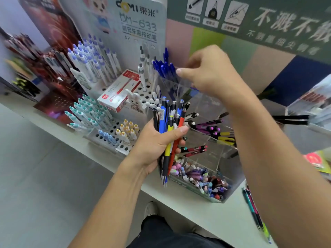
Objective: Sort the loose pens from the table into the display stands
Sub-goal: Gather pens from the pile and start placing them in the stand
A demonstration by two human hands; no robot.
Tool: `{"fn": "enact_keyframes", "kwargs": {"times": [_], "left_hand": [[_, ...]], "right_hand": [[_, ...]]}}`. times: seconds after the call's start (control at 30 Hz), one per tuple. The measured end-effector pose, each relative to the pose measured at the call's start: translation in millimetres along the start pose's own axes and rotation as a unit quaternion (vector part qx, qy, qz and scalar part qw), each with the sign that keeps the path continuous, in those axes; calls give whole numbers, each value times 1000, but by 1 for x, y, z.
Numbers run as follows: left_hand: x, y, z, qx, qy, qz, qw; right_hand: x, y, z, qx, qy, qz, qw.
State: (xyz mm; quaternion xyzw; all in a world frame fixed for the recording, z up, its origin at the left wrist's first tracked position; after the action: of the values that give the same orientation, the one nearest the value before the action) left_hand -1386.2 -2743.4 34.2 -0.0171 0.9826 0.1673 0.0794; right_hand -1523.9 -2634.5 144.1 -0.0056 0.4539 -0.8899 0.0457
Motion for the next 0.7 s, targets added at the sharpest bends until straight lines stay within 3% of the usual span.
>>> {"fn": "enact_keyframes", "kwargs": {"times": [0.13,0.23,0.4,0.5,0.57,0.63,0.7], "left_hand": [[3,17,2,63,-3,56,996],[5,38,5,74,-14,93,993],[4,64,13,17,-53,112,992],[5,64,16,43,-58,121,990],[7,61,15,132,-34,127,982],[9,61,15,223,1,142,965],[10,68,11,256,45,157,953]], "right_hand": [[-62,8,-46,126,59,149,979],[-73,13,-81,245,106,144,953],[-83,-18,-108,356,79,10,931],[-93,-65,-111,281,-7,-166,945],[-99,-93,-105,219,-50,-213,951],[-95,-93,-94,187,-57,-120,973],[-91,-63,-83,147,-40,39,987]]}}
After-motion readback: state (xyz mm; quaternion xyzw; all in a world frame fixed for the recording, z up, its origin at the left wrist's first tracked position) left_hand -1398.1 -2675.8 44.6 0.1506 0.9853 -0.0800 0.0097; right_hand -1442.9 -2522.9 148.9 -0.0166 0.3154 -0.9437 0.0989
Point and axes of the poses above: each hand's wrist, its own x-axis towards the middle knuckle, its own y-axis out of the palm, z = x × y, the point moved 7 cm from there along x, towards the middle knuckle, and after that the axes turned 9 degrees about y, right-handed, at the moved point
